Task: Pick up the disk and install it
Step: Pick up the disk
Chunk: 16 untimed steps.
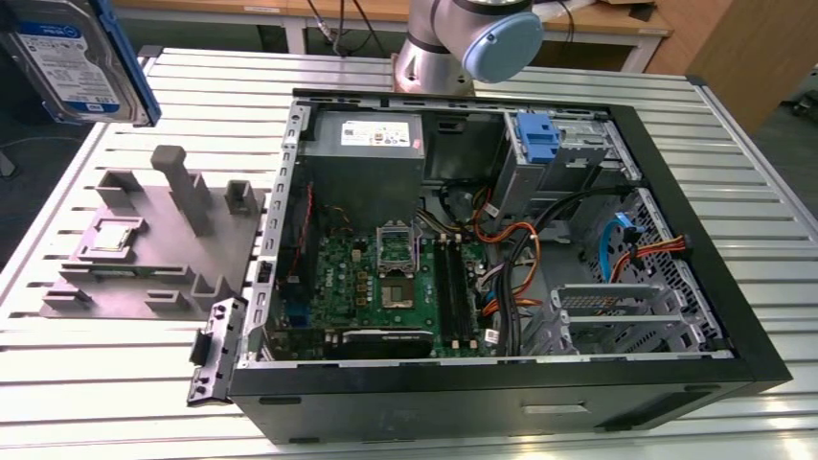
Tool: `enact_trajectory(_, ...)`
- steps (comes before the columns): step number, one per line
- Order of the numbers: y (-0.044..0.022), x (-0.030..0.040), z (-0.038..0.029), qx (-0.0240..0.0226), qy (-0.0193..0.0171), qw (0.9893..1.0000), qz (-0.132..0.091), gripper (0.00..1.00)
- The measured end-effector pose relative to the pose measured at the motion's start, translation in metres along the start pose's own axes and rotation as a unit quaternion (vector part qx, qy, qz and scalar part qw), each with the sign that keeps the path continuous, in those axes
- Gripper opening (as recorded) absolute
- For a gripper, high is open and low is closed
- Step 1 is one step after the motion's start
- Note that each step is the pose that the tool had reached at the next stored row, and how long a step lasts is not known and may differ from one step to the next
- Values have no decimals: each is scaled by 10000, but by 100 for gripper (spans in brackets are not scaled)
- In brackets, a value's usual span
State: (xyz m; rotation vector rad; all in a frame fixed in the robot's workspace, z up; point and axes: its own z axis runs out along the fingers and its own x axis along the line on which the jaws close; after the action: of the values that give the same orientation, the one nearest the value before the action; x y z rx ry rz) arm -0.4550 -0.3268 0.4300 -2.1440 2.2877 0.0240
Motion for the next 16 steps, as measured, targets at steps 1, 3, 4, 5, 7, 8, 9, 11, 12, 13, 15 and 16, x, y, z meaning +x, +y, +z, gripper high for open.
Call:
enact_trajectory(1, 0, 0, -14, 0, 0, 10000, 0, 37)
enact_trajectory(3, 1, 0, -42, 0, 0, 10000, 0, 37)
enact_trajectory(4, 0, -1, -56, 0, 0, 10000, 0, 37)
enact_trajectory(5, 1, -1, -69, 0, 0, 10000, 0, 37)
enact_trajectory(7, 1, -1, -92, 0, 0, 10000, 0, 37)
enact_trajectory(8, 1, -1, -107, 0, 0, 10000, 0, 37)
enact_trajectory(9, 1, -2, -120, 0, 0, 10000, 0, 37)
enact_trajectory(11, 1, -2, -143, 0, 0, 10000, 0, 37)
enact_trajectory(12, 1, -2, -154, 0, 0, 10000, 0, 37)
enact_trajectory(13, 1, -2, -163, 0, 0, 10000, 0, 37)
enact_trajectory(15, 2, -2, -179, 0, 0, 10000, 0, 37)
enact_trajectory(16, 1, -2, -181, 0, 0, 10000, -3, 37)
